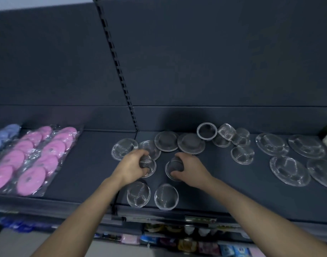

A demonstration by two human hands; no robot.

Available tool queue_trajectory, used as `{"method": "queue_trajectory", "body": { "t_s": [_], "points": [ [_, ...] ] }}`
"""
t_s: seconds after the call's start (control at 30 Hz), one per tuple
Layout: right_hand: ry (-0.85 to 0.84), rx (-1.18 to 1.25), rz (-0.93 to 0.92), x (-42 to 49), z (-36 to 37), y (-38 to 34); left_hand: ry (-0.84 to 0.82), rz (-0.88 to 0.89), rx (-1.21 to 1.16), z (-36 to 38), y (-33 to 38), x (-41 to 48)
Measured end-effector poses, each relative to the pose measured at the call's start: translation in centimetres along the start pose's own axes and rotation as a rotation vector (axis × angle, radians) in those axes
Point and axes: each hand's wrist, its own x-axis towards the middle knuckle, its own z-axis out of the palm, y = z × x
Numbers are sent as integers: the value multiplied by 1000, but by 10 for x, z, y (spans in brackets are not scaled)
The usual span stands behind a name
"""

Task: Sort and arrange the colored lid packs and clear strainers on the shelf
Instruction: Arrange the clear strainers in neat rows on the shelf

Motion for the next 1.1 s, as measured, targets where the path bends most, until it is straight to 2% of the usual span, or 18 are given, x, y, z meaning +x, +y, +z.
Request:
{"method": "queue_trajectory", "body": {
  "t_s": [0.33,0.6,1.1],
  "points": [
    [-84,-139,21,15,20,-4,-77,-13,-17,-1,-21,-3],
    [-104,-93,36,19,21,-6,-106,-9,-89,-9,-25,0],
    [-125,-123,32,22,21,-7,-116,40,-2,-3,-37,7]
  ]
}}
